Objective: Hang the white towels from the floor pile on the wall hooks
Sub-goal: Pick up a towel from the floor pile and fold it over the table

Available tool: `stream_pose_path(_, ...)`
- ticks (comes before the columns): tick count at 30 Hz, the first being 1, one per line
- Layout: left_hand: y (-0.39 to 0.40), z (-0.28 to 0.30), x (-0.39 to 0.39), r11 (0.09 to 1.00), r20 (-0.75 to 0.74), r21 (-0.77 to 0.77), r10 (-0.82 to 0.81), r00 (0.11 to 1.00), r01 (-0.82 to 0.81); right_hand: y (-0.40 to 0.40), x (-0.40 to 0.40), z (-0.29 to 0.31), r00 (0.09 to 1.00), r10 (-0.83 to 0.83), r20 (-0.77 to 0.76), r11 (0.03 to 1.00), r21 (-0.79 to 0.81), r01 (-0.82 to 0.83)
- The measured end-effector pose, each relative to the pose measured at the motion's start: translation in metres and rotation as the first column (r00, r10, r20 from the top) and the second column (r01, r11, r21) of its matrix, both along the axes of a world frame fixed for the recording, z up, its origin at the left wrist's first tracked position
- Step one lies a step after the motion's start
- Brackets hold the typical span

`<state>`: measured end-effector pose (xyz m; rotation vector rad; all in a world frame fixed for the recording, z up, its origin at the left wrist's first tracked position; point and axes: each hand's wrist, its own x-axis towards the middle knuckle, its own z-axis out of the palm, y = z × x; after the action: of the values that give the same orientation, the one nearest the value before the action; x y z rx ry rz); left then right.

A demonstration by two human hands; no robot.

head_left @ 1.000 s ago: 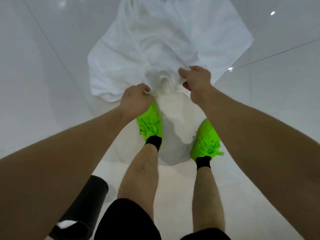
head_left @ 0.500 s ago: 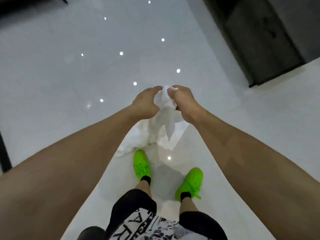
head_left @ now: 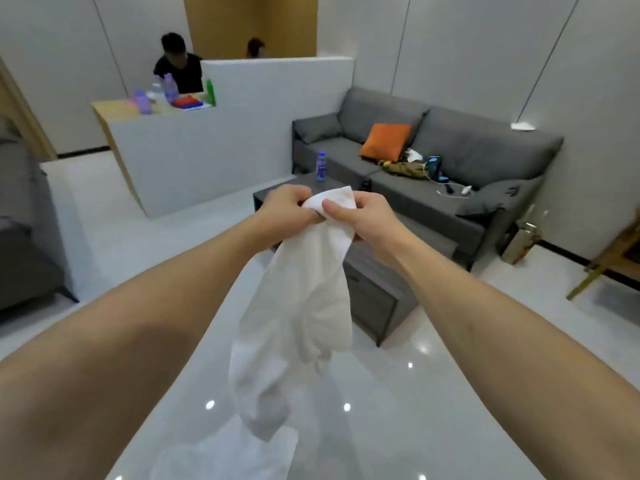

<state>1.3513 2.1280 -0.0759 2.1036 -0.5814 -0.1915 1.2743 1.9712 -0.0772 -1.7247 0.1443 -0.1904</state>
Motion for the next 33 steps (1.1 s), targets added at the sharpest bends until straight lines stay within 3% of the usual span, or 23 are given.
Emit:
stream_pose_path(3,-0.055,0.044,-0.005,1.000,0.169,-0.019,-0.013,0.985,0.016,-0.056,-0.020,0.032,0.997,-0.033,0.065,0.997,-0.061,0.037)
stream_pose_path(6,-0.102,0.071,-0.006,0.996,0.243,-0.076,-0.031,0.969,0.051,-0.103,-0.026,0.044,0.995,-0.095,0.045,0.979,-0.176,0.101)
stream_pose_path(11,-0.173,0.092,0.012,0.977,0.189,-0.058,-0.193,0.963,0.207,-0.163,-0.008,0.057,0.957,-0.259,0.131,0.951,-0.137,0.277)
stream_pose_path(16,-0.245,0.091,0.058,0.933,0.068,-0.137,-0.326,0.943,0.332,-0.224,0.038,0.064,0.913,-0.364,0.186,0.880,-0.252,0.402)
stream_pose_path(20,-0.294,0.099,0.129,0.944,0.105,-0.202,-0.246,0.964,0.263,-0.284,0.091,0.072,0.923,-0.337,0.187,0.879,-0.289,0.379)
stream_pose_path(25,-0.345,0.130,0.227,0.967,0.168,-0.169,-0.161,0.972,0.189,-0.347,0.177,0.100,0.977,-0.192,0.096,0.804,-0.555,0.212)
stream_pose_path(33,-0.395,0.145,0.337,0.982,0.303,-0.181,0.108,0.947,-0.054,-0.434,0.311,0.106,0.977,-0.187,0.104,0.757,-0.618,0.210)
